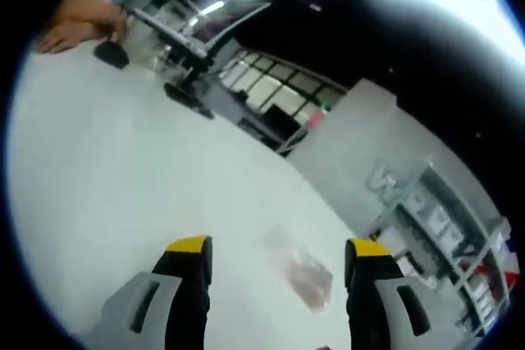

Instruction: Open the resealable bag by pulling the two sides of the seal apart until the entire bag opening is separated and visibly accessible.

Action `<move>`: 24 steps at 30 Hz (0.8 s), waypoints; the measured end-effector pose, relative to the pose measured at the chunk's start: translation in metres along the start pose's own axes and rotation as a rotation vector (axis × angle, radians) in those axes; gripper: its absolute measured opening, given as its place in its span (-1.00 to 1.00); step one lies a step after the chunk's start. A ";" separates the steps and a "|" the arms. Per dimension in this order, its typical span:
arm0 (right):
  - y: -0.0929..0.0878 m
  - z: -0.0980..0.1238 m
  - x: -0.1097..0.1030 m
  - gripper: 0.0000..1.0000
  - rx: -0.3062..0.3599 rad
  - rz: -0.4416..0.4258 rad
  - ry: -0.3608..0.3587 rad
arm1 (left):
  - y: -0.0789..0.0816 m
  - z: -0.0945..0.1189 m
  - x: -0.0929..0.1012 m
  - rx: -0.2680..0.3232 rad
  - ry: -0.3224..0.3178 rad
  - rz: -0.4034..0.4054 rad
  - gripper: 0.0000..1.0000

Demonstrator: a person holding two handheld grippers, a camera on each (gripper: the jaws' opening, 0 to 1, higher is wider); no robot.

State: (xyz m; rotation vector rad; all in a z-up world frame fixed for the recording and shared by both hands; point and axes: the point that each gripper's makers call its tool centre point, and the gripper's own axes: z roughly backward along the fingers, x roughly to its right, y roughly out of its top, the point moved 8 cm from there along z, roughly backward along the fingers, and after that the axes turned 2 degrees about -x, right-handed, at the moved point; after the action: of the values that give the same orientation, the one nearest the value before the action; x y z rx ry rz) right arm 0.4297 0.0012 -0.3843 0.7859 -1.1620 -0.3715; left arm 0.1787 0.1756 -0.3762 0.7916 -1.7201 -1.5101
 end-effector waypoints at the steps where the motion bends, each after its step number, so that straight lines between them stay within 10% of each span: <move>1: 0.000 -0.001 -0.001 0.31 0.000 -0.005 -0.001 | 0.000 0.000 0.000 0.000 0.000 0.000 0.75; 24: -0.003 -0.025 0.006 0.21 -0.029 0.000 -0.036 | -0.003 -0.003 0.001 -0.003 -0.008 0.012 0.75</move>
State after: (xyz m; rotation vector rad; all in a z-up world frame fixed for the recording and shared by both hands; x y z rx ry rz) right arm 0.4553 0.0044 -0.3872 0.7566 -1.1877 -0.4024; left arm 0.1809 0.1726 -0.3790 0.7738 -1.7252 -1.5095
